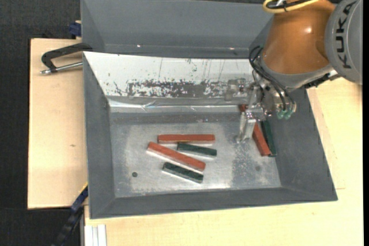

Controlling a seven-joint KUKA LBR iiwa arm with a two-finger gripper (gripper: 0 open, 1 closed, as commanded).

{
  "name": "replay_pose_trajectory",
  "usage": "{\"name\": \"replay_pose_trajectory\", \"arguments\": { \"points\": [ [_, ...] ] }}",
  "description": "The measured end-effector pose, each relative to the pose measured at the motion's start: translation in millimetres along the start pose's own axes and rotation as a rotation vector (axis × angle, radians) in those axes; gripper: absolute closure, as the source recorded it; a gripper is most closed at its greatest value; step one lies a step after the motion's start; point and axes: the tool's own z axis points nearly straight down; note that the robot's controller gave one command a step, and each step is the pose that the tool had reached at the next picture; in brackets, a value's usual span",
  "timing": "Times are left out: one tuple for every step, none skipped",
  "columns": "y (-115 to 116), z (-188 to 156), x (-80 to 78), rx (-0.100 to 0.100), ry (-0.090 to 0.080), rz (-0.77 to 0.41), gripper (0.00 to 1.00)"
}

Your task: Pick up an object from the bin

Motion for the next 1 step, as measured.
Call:
{"name": "replay_pose_trajectory", "arguments": {
  "points": [
    [22.6,61.5,7.2,-0.003,0.004,0.018,0.0]
  ]
}}
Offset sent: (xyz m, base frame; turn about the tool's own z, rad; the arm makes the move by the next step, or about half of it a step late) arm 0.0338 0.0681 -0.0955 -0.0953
